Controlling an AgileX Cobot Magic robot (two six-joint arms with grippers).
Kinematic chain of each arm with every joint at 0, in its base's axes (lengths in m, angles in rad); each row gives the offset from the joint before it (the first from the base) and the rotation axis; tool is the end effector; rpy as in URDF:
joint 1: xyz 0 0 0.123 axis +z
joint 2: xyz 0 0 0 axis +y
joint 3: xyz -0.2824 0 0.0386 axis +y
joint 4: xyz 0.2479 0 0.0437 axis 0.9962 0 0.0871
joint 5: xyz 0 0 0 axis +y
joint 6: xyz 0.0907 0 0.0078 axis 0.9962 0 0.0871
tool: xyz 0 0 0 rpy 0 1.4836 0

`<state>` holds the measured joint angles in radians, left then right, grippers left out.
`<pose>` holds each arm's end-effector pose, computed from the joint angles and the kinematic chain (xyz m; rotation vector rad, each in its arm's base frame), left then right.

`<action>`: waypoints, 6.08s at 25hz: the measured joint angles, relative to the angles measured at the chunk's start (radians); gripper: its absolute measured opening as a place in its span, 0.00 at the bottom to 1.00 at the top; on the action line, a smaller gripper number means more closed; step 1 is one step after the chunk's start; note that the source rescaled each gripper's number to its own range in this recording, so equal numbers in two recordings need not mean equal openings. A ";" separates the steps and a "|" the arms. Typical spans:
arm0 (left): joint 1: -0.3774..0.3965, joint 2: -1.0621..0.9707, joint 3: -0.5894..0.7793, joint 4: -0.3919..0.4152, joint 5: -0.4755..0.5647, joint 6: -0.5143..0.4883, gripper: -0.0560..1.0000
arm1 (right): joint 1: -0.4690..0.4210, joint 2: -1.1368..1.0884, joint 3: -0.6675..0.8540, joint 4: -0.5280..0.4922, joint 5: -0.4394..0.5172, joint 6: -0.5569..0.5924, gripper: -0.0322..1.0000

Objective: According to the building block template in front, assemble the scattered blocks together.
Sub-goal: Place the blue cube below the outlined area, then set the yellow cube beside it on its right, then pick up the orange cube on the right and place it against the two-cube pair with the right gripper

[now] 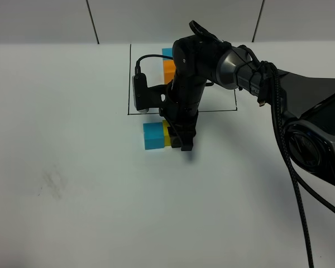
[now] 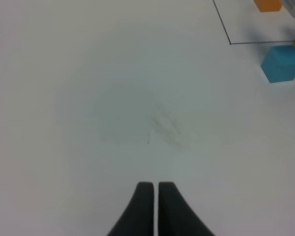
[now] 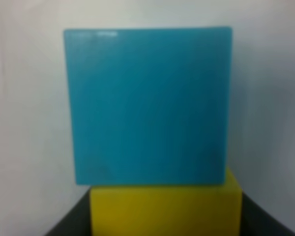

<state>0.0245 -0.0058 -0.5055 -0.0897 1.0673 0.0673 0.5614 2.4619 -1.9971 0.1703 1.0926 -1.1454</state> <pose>-0.0067 -0.0073 0.2784 0.0487 2.0361 -0.0496 0.4113 0.2749 0.1089 -2.1860 2.0481 0.1795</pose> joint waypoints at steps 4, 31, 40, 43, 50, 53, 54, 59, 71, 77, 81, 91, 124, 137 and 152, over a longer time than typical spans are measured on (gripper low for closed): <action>0.000 0.000 0.000 0.000 0.000 0.000 0.06 | 0.000 0.000 0.000 0.000 -0.002 0.010 0.54; 0.000 0.000 0.000 0.000 0.000 0.000 0.06 | 0.010 -0.163 0.015 -0.151 0.007 0.138 0.78; 0.000 0.000 0.000 0.000 0.000 0.000 0.06 | 0.010 -0.206 0.015 -0.268 0.091 0.237 0.21; 0.000 0.000 0.000 0.000 0.000 0.000 0.06 | 0.008 -0.209 0.015 -0.281 0.097 0.264 0.07; 0.000 0.000 0.000 0.000 0.000 0.000 0.06 | -0.056 -0.209 0.015 -0.232 0.108 0.300 0.05; 0.000 0.000 0.000 0.000 0.000 0.000 0.06 | -0.105 -0.211 0.015 -0.215 0.120 0.303 0.05; 0.000 0.000 0.000 0.000 0.000 0.000 0.06 | -0.122 -0.212 0.015 -0.215 0.121 0.304 0.05; 0.000 0.000 0.000 0.000 0.000 0.000 0.06 | -0.199 -0.268 0.057 -0.218 0.121 0.311 0.05; 0.000 0.000 0.000 0.000 0.000 0.000 0.06 | -0.383 -0.498 0.439 -0.238 0.095 0.367 0.05; 0.000 0.000 0.000 0.000 0.000 0.000 0.06 | -0.480 -0.676 0.704 -0.251 -0.047 0.458 0.05; 0.000 0.000 0.000 0.000 0.000 0.000 0.06 | -0.525 -0.729 0.815 -0.252 -0.065 0.584 0.05; 0.000 0.000 0.000 0.000 0.000 0.000 0.06 | -0.536 -0.732 0.908 -0.235 -0.254 1.003 0.06; 0.000 -0.001 0.000 0.000 0.000 0.000 0.06 | -0.536 -0.526 0.913 -0.384 -0.408 1.360 0.79; 0.000 -0.001 0.000 0.000 0.000 0.000 0.06 | -0.536 -0.508 0.913 -0.375 -0.411 1.312 0.53; 0.000 -0.001 0.000 0.000 0.000 0.000 0.06 | -0.491 -0.660 0.913 -0.276 -0.379 1.252 0.53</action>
<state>0.0245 -0.0064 -0.5055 -0.0897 1.0673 0.0673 0.0708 1.8020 -1.0840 -0.1052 0.7133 0.1063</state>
